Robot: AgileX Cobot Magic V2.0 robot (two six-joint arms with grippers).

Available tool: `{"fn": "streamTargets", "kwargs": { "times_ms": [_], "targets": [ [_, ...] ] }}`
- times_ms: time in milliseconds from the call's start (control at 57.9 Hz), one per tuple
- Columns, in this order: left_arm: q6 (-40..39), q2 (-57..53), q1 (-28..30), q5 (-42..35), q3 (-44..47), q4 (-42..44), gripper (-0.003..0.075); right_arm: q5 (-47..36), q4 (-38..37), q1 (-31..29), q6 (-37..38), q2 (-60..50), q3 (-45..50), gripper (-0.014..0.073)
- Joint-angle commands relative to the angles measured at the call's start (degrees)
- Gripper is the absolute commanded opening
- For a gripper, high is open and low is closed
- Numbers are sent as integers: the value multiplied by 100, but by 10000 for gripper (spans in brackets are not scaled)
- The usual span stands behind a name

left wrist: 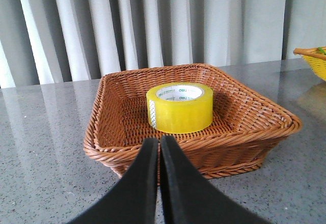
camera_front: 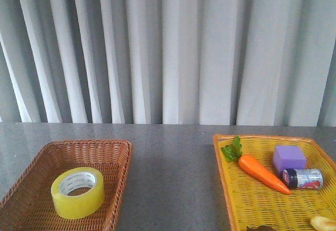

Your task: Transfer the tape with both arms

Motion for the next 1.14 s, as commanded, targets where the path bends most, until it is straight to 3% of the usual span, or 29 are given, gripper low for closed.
{"fn": "streamTargets", "kwargs": {
  "times_ms": [0,207,363,1123],
  "targets": [
    [-63,-96,21,-434,-44,-74,-7,-1477,-105,-153,-17,-512,592,-5],
    [-63,-96,21,-434,-44,-74,-7,-2289,15,-193,53,-1210,1615,-5],
    [-63,-96,21,-434,-44,-74,-7,-1836,-20,-193,36,-1198,1600,-5],
    [-63,-96,21,-434,-44,-74,-5,-1827,-20,-193,36,-1191,1594,-5]
  ]
}}
